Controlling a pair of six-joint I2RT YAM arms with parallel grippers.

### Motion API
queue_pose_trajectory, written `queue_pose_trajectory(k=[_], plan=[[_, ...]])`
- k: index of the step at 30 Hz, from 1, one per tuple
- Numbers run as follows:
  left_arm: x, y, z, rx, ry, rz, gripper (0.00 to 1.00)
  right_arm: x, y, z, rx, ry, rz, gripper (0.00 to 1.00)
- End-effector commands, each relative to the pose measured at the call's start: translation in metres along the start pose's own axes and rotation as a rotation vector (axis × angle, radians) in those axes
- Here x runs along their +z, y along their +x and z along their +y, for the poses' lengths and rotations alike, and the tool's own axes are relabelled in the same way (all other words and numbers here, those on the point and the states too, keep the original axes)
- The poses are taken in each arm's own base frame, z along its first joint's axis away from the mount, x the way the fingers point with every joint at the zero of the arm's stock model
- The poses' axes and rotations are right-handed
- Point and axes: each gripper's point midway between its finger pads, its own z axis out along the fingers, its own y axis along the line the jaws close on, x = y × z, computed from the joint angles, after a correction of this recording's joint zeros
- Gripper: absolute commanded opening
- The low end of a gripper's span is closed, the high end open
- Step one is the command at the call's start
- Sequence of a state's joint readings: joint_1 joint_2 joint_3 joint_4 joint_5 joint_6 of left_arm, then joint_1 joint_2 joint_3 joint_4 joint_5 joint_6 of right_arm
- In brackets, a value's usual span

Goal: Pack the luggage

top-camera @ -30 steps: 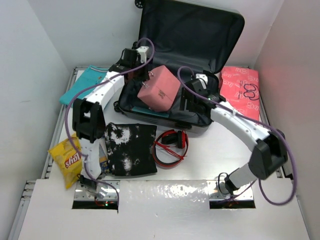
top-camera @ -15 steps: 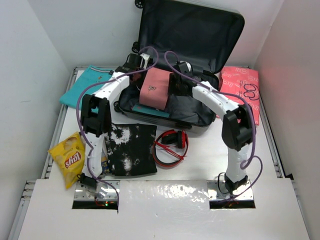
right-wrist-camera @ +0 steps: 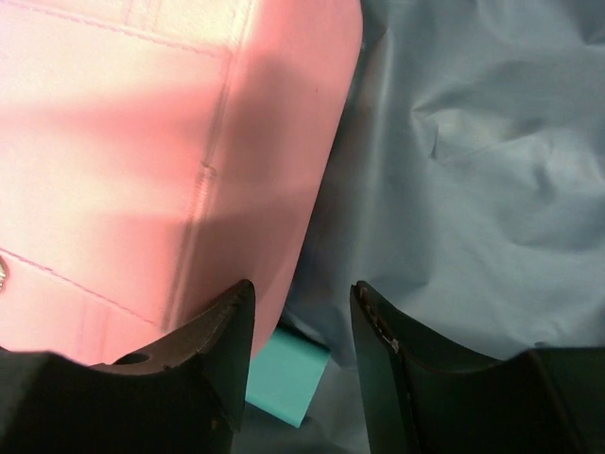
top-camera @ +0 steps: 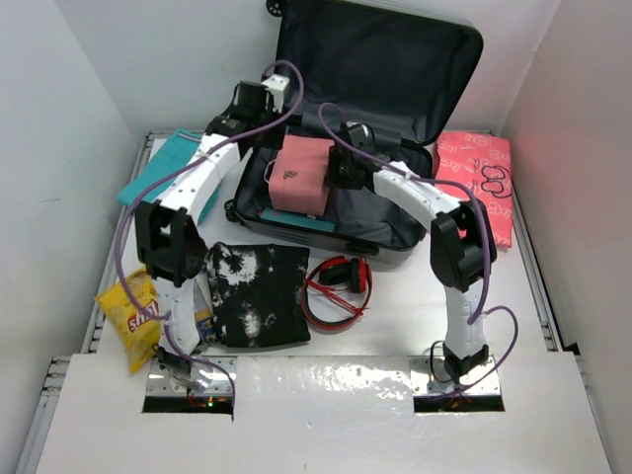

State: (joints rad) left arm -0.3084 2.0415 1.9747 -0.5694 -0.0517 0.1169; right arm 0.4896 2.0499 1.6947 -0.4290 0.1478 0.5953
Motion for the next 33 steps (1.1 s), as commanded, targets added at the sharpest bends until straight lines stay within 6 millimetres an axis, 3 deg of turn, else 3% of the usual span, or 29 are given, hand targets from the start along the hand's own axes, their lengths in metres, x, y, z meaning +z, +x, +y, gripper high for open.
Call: queue_pose_trajectory(k=[1, 3, 4, 5, 6, 8, 9, 12, 14, 15, 24, 27, 33], plan=[[-0.058, -0.057, -0.016, -0.04, 0.082, -0.161, 0.41, -0.024, -0.026, 0.018, 0.026, -0.076, -0.097, 0.45], [-0.063, -0.062, 0.007, -0.057, -0.005, -0.185, 0.31, -0.028, -0.028, 0.015, 0.018, -0.065, -0.113, 0.43], [-0.057, -0.06, 0.018, -0.055, -0.053, -0.18, 0.18, -0.029, -0.03, 0.013, 0.02, -0.055, -0.118, 0.39], [-0.05, -0.056, 0.03, -0.054, -0.101, -0.172, 0.09, -0.029, -0.03, 0.012, 0.021, -0.045, -0.118, 0.37], [-0.029, -0.04, 0.05, -0.052, -0.188, -0.122, 0.01, -0.028, -0.029, 0.01, 0.02, -0.032, -0.114, 0.33], [-0.014, -0.019, 0.061, -0.016, -0.24, -0.027, 0.0, -0.024, -0.031, 0.009, 0.031, -0.022, -0.111, 0.26], [-0.015, -0.029, 0.058, -0.012, -0.223, -0.035, 0.0, -0.022, -0.031, 0.012, 0.034, -0.026, -0.107, 0.26], [-0.002, -0.009, 0.027, -0.015, -0.057, 0.017, 0.0, -0.008, -0.031, 0.024, 0.06, -0.081, -0.099, 0.26], [-0.013, -0.024, 0.018, -0.011, -0.036, -0.056, 0.0, 0.008, -0.029, 0.031, 0.099, -0.095, -0.085, 0.22], [-0.017, -0.018, 0.012, 0.001, -0.042, -0.057, 0.0, 0.013, -0.029, 0.034, 0.114, -0.103, -0.081, 0.22], [-0.009, -0.004, 0.016, 0.018, -0.093, -0.017, 0.01, 0.052, -0.022, 0.062, 0.326, -0.22, -0.077, 0.13], [-0.011, -0.01, 0.021, 0.02, -0.118, -0.032, 0.02, 0.06, -0.019, 0.069, 0.36, -0.237, -0.062, 0.09], [-0.026, -0.032, 0.031, 0.025, -0.165, -0.083, 0.04, 0.054, -0.029, 0.092, 0.294, -0.297, -0.113, 0.08]])
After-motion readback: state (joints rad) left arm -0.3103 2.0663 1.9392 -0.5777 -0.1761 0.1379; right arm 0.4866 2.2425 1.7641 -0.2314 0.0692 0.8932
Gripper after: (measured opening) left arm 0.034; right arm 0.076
